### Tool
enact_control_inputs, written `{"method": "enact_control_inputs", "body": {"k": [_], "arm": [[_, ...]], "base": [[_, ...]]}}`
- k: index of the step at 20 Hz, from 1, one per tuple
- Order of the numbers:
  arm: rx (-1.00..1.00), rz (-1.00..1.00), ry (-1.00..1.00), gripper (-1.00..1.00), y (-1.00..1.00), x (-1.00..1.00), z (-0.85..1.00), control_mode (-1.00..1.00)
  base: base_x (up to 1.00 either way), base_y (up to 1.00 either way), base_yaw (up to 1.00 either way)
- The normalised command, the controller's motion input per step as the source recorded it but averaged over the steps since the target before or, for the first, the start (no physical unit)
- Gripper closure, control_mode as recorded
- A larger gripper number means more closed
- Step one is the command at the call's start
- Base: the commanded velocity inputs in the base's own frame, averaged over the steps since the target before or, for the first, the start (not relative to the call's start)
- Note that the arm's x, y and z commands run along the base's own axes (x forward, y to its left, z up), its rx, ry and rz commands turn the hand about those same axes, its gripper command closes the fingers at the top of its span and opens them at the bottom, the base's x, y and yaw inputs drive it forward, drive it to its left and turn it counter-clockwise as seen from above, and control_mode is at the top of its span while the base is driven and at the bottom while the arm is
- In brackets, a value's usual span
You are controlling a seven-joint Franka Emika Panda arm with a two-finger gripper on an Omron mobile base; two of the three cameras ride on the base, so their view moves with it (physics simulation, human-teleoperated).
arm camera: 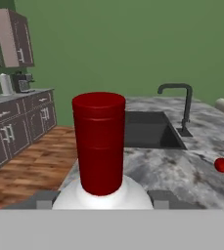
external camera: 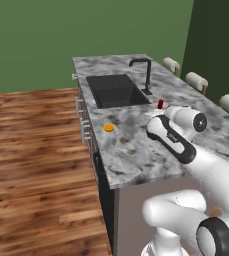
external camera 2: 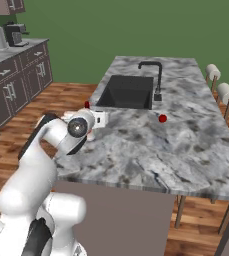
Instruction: Place the liquor on the top shelf of the fridge to keep it out of children's reach, and place the orange and apple on lower shelves for easy access.
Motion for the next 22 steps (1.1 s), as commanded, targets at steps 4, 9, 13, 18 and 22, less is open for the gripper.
{"method": "enact_control_inputs", "body": {"k": [4, 9, 13, 18, 22], "arm": [[-0.01, 0.04, 0.00, 1.00, 0.03, -0.91, 0.94, -1.00], [-0.04, 0.03, 0.01, 1.00, 0.03, -0.83, 0.90, -1.00], [-0.06, 0.03, 0.02, 1.00, 0.09, -0.75, 0.82, -1.00], [-0.06, 0.01, 0.01, 1.00, 0.05, -0.73, 0.53, -1.00], [-0.06, 0.00, 0.00, 1.00, 0.01, -0.67, 0.26, -1.00]], "base": [[0.00, 0.00, 0.00], [0.00, 0.00, 0.00], [0.00, 0.00, 0.00], [0.00, 0.00, 0.00], [0.00, 0.00, 0.00]]}}
